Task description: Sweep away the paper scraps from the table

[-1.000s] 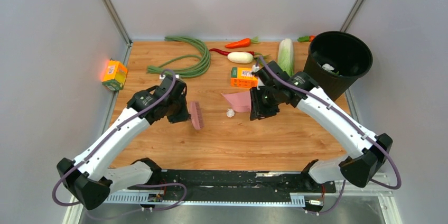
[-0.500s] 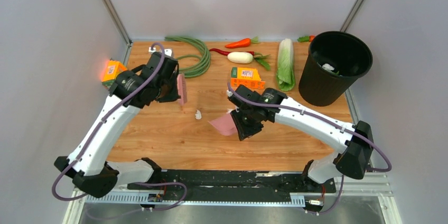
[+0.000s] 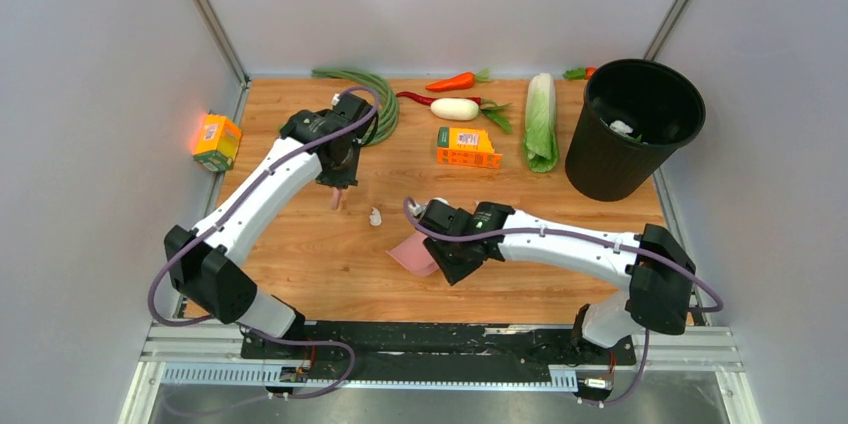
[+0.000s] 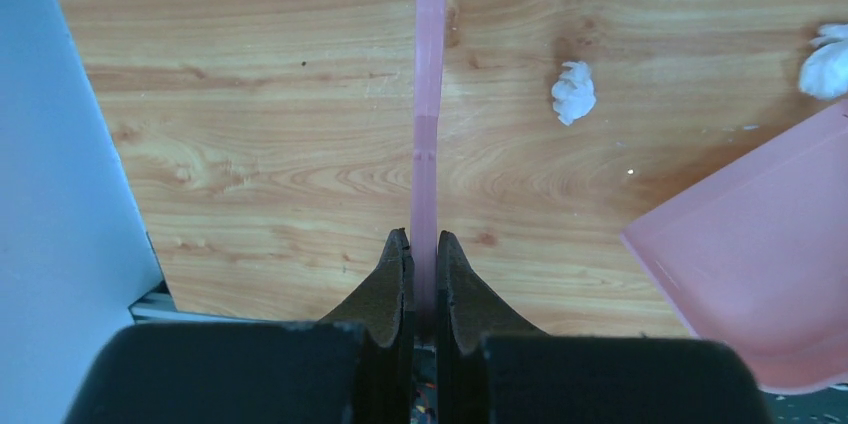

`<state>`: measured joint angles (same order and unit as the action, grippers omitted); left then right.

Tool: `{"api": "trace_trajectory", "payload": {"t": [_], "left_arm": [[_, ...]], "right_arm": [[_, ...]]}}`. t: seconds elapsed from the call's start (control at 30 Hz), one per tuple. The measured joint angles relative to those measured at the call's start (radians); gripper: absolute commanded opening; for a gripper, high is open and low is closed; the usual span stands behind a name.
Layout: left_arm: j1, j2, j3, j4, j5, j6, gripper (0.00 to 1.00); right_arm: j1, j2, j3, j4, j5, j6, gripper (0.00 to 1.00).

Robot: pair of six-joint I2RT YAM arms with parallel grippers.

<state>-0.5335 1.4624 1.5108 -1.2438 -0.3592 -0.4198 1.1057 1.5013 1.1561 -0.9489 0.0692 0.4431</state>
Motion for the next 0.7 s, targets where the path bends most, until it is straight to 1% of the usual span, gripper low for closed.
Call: {"api": "trace_trajectory", "payload": {"t": [0.13,0.27,0.4,0.7], "left_arm": [[0.000,0.052,-0.036,0.031,0.017,0.042,0.00],[0.000,0.068,-0.051,0.041,0.061,0.065,0.00],[0.000,0.069,-0.060,0.062,0.124,0.077,0.00],[-0.001,0.059,-0.128,0.087,0.283,0.115,0.00]], "right_arm": [[0.034,0.017,-0.034,0.064,0.009,-0.031,0.00],[0.037,0.029,-0.061,0.110,0.011,-0.053,0.00],[0.037,0.056,-0.064,0.155,0.012,-0.069,0.00],[0.037,0.122,-0.064,0.227,0.016,-0.137,0.00]]}}
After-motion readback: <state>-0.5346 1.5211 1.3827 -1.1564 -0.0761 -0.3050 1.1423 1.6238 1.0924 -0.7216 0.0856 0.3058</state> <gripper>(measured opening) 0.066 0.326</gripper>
